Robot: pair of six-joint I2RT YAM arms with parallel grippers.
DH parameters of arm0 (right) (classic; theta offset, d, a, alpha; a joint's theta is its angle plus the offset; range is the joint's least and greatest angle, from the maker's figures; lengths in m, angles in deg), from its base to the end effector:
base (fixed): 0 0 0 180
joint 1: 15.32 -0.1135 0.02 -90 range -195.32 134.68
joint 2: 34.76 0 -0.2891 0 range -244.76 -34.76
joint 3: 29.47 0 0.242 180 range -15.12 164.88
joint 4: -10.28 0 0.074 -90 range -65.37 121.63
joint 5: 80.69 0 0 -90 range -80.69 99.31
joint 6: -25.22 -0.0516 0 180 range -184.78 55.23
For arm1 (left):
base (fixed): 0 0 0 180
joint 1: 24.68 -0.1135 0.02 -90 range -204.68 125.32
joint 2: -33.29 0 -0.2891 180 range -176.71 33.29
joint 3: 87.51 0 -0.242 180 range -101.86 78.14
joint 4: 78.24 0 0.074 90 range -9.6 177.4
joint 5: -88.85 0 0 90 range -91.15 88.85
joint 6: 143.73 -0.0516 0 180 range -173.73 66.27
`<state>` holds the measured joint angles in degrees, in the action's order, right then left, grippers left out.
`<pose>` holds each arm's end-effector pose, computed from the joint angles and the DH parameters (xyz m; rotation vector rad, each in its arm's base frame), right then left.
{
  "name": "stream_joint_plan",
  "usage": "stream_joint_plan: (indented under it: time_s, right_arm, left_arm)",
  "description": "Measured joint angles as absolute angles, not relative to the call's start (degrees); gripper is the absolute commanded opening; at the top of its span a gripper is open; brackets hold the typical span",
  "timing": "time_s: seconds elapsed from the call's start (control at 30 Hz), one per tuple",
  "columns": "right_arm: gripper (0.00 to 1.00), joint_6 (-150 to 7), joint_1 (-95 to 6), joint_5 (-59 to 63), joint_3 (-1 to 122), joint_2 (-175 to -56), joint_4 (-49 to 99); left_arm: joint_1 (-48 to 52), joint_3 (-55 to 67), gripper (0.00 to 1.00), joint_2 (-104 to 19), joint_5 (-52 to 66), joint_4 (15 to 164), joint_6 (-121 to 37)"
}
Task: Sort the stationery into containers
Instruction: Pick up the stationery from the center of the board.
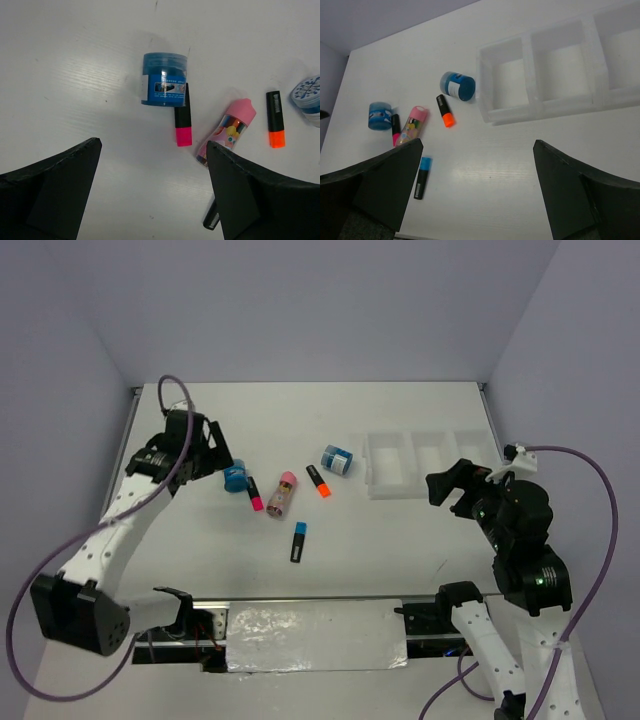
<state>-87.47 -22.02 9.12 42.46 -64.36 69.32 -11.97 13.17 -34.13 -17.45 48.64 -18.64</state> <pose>0.0673 0.0081 0.3831 0.2589 1.8599 0.3574 0.2360 -0.0384 0.3489 -0.5809 2.1823 -0.1189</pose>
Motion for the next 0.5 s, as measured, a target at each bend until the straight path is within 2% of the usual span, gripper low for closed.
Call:
stream_joint_plan:
  time_s: [0.33,0.5]
  right_arm:
    - [1.0,-87.39,-22.02,4.4,41.65,-65.35,69.25]
    - [1.0,-87.15,-22.02,2.35,40.82,-64.1,69.25]
  left_arm:
    - [-11.05,8.69,0.99,-58.76,-16.66,49.73,-16.35]
    - [-11.55,8.06,0.99,-62.96,-15.33,50.52,-17.5]
